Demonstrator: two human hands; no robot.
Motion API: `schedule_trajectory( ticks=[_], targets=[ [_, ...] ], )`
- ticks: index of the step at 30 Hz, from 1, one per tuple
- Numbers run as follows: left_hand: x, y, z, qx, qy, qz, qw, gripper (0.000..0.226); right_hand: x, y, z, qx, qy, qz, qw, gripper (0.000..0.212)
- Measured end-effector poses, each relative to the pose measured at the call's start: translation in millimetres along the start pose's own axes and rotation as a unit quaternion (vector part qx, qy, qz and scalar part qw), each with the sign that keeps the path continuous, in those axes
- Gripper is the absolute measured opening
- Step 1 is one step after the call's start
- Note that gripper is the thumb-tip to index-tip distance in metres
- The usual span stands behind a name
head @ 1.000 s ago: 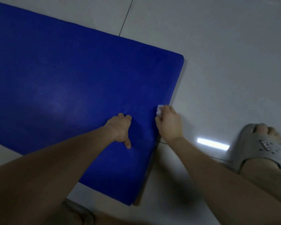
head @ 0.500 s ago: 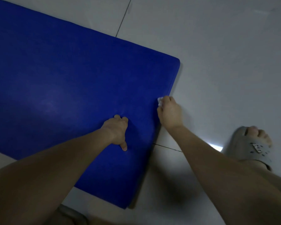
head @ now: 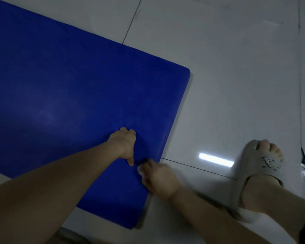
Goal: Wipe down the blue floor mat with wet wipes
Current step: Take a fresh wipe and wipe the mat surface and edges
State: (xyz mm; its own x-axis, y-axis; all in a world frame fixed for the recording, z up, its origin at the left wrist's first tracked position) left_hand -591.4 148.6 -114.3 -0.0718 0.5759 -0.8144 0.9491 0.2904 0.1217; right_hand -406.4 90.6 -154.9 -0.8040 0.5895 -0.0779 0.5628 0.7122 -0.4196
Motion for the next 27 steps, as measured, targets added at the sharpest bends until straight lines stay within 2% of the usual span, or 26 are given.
schedule_trajectory(
  ticks=[2,4,7,11,14,16,20,22,24,25,27],
  targets=[
    [1.2,1.3,0.0,0.0,0.0,0.003,1.0,0.103,28.6,38.9,-14.0,-0.025,0.084,0.086,0.992,0.032],
    [1.2,1.6,1.2,0.003,-0.003,0.003,1.0,0.101,63.0,80.8,-33.0,-0.036,0.126,0.14,0.981,0.037],
    [2.4,-0.5,3.1,0.008,-0.002,0.002,1.0,0.101,118.2,134.1,-61.2,-0.043,0.146,0.184,0.971,0.031],
    [4.0,-0.7,0.5,0.014,-0.002,0.001,1.0,0.101,167.6,186.3,-89.2,-0.092,0.146,0.301,0.938,0.03],
    [4.6,-2.4,2.0,0.02,-0.009,-0.001,1.0,0.102,164.7,180.2,-81.1,-0.024,0.163,0.341,0.925,0.026],
    [4.3,-2.7,2.4,0.025,-0.011,0.002,1.0,0.102,143.4,153.3,-66.3,0.012,0.169,0.336,0.926,0.022],
    [2.2,-0.6,-0.6,0.01,-0.014,-0.003,1.0,0.104,63.4,69.0,-30.4,0.038,0.108,0.205,0.972,0.009],
    [0.3,1.4,-2.3,0.006,-0.011,0.0,1.0,0.106,32.9,38.2,-20.9,0.031,0.081,0.139,0.987,0.017],
    [-1.0,2.0,-1.8,0.003,-0.011,-0.002,1.0,0.106,34.0,43.7,-18.8,-0.003,0.093,0.096,0.991,0.025],
    [-1.5,2.2,-2.1,0.004,-0.008,-0.002,1.0,0.106,43.9,57.1,-21.9,-0.013,0.111,0.106,0.988,0.027],
    [-1.5,1.7,-0.9,0.006,-0.005,-0.001,1.0,0.105,71.6,94.4,-33.8,0.005,0.169,0.181,0.969,0.021]
  ],
)
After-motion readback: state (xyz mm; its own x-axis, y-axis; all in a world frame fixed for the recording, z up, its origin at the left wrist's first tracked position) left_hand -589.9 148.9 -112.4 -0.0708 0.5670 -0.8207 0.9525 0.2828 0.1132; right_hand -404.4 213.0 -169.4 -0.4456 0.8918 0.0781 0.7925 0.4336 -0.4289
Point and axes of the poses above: each hand's wrist, its own x-axis towards the middle knuckle, its own z-axis out of the palm, y = z × x, the point moved 2 cm from there along x, towards the middle knuckle, and after that the axes turned 10 degrees about -x, right-handed, at the moved point
